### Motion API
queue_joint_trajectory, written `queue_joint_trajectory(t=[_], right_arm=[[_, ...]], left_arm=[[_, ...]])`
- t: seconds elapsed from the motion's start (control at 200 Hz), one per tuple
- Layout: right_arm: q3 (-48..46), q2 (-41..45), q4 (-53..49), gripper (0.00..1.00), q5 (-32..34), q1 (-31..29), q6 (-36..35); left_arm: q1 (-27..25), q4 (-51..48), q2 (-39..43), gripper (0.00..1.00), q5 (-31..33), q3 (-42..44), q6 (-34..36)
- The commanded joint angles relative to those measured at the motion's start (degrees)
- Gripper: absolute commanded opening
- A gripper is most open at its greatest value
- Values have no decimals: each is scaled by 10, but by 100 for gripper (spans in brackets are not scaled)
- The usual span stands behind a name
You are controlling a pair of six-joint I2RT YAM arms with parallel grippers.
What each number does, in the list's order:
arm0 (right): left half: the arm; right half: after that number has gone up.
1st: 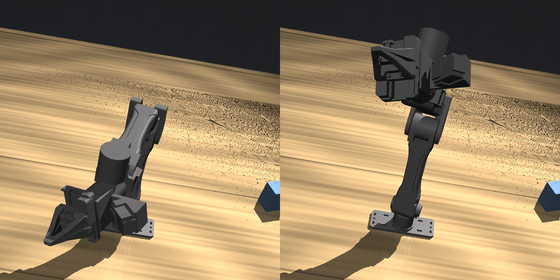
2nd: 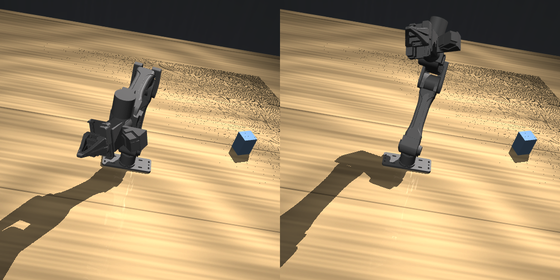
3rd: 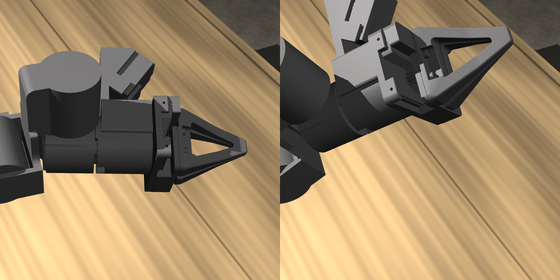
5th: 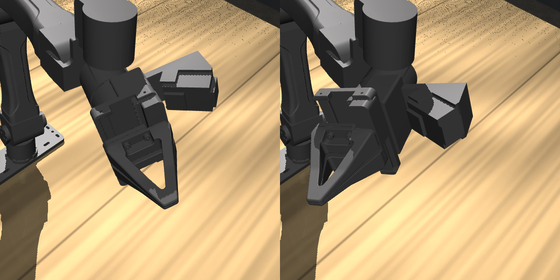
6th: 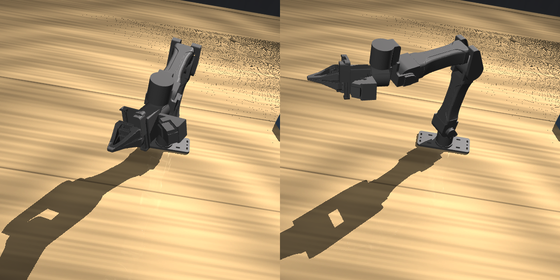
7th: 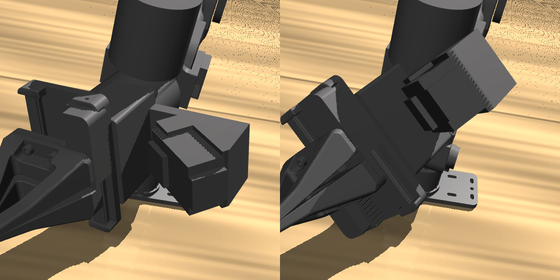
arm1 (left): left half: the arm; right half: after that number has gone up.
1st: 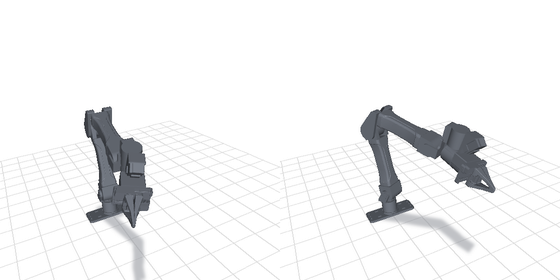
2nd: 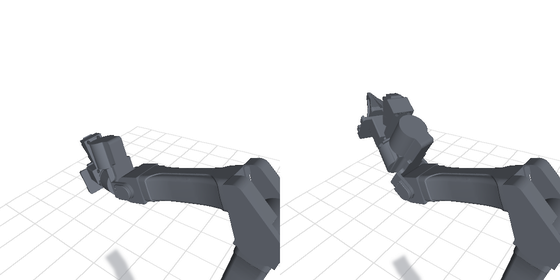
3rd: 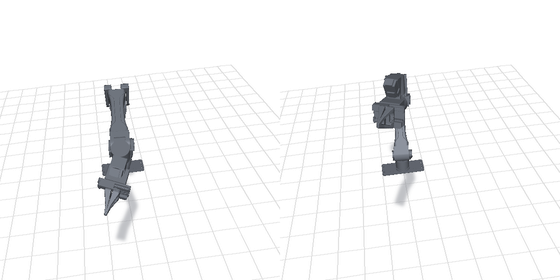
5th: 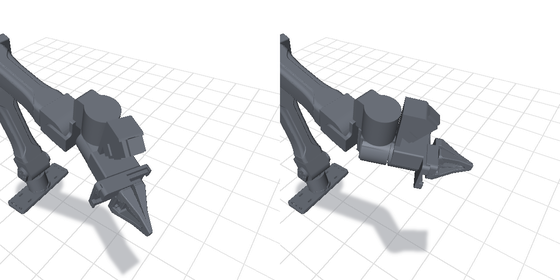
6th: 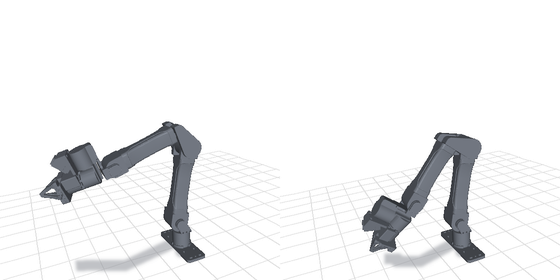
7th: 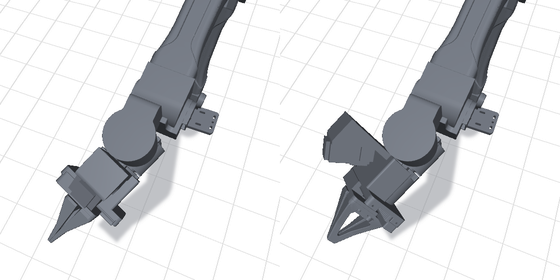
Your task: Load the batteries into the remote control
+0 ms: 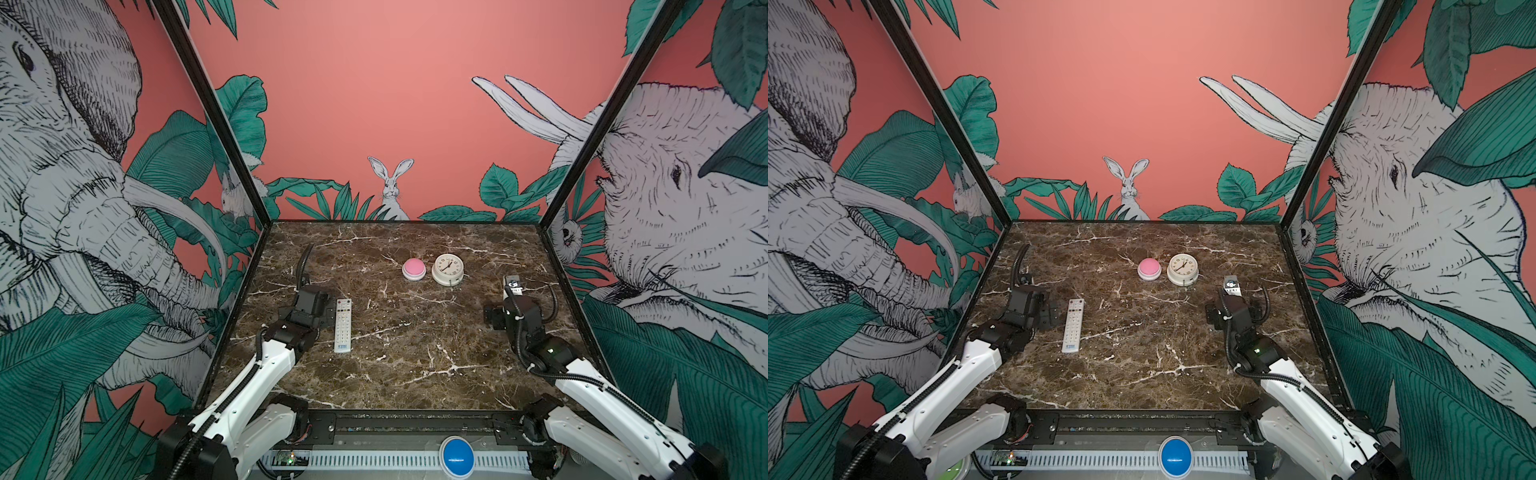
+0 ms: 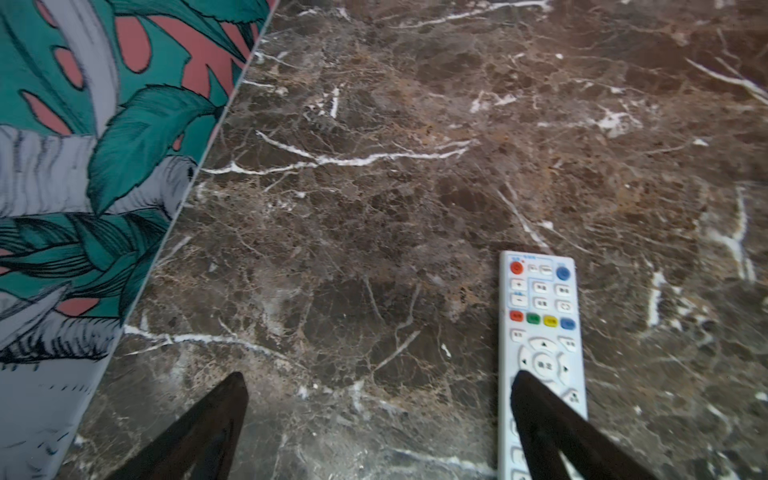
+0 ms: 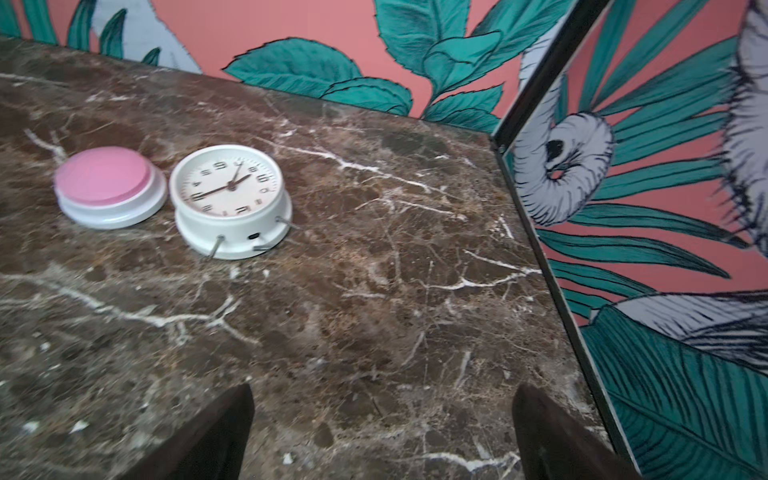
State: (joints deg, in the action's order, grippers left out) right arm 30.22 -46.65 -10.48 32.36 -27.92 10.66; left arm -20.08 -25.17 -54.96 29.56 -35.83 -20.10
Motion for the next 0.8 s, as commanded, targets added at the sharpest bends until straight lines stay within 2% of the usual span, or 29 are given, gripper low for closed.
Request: queue_joint_trajectory(t=[0.0, 0.135, 0.305, 0.495, 0.68, 0.795], right_arm=[[-36, 12, 61, 99, 57, 23, 11], [-92, 25, 138, 99, 71, 53, -14], [-132, 7, 229, 99, 43, 98, -65], [-151, -88, 318, 99, 9, 142, -98], [-142, -188, 433, 99, -36, 171, -113], [-142, -233, 514, 99, -56, 181, -123]], left_arm=[[7, 18, 1, 99, 73, 9, -12], [9, 81, -6, 99, 117, 39, 15], [17, 136, -8, 99, 126, 49, 56], [18, 207, -6, 99, 143, 74, 120], [21, 364, -31, 100, 108, 146, 187], [22, 424, -70, 100, 126, 160, 200]])
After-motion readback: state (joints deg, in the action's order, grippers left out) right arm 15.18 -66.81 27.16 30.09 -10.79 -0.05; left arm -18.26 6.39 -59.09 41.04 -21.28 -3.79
